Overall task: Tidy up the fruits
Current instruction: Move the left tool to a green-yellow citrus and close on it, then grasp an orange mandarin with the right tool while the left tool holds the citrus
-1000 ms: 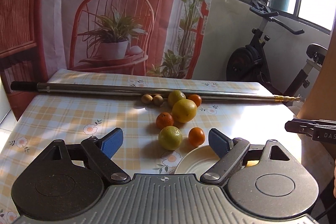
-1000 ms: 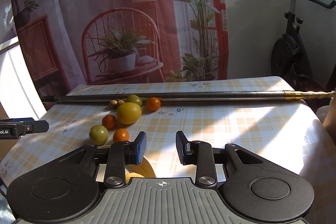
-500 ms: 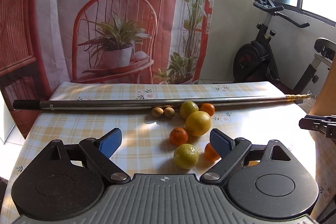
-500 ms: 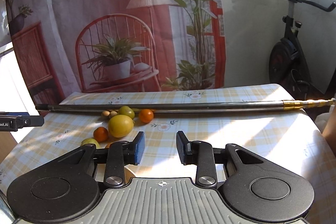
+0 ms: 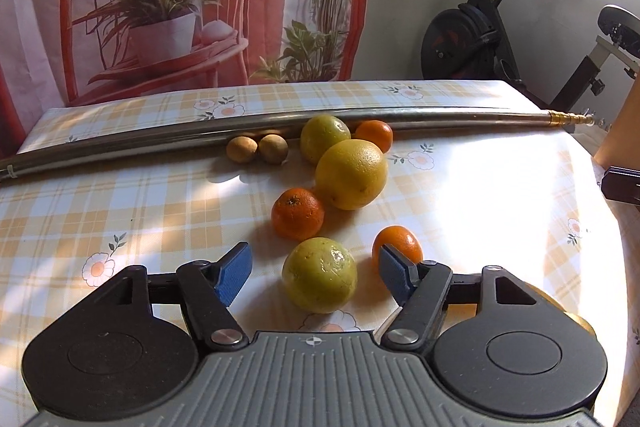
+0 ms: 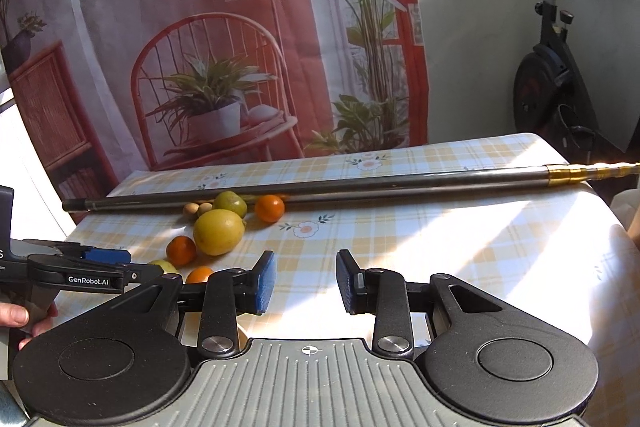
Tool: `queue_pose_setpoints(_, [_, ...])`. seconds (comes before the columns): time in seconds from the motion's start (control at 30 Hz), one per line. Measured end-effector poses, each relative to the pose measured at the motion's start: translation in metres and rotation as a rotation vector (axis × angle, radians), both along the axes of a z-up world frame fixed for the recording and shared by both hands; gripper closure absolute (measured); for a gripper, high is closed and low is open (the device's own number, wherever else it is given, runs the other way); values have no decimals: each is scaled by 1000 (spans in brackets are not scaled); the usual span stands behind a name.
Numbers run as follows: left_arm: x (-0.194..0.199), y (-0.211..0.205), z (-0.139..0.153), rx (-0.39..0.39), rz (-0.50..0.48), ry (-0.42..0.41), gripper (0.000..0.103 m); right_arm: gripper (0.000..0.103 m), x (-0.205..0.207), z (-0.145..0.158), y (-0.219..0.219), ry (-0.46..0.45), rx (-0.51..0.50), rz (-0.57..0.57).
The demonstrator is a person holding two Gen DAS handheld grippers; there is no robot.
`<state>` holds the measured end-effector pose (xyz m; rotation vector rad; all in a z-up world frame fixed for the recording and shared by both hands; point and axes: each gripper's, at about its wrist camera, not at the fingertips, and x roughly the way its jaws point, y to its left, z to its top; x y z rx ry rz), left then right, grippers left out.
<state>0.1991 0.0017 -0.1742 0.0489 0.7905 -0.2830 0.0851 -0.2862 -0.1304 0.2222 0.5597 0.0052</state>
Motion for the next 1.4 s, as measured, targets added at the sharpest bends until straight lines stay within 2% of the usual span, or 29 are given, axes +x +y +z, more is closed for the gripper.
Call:
queue_pose_setpoints(0.17, [13,-3,-17,6,-9,48,34,73,2,-4,-3,11,4,-5])
queue_pose_setpoints(0.2, [14,-3,-19,5,-12,53,36,73,4,-6,-4,14,7,-7])
queue_pose_setpoints(0.27, [15,-2,-22,5,-15,54,52,73,6,-8,-5,21,16,-9])
queue_pose_setpoints(0.3, [14,-1,-22,-3,-22,52,54,73,6,-9,-6,24,21,-9])
queue_pose_setpoints(0.5, [8,6,-17,-13,-8,24,54,73,16,-13,-5,50,34,10])
queue_pose_setpoints(0.8, [-16,28,5,-64,22,-24,54,73,45,-14,15,107,1,120])
queue_pose_setpoints(1.13, [-39,38,22,-74,35,-86,54,73,107,-26,58,191,25,253])
queue_pose_setpoints(1.3, [-43,41,22,-100,37,-93,54,73,129,-36,85,202,-58,291])
queue_pose_setpoints(1.4, [-44,44,20,-118,37,-89,54,72,141,-45,93,260,-17,312])
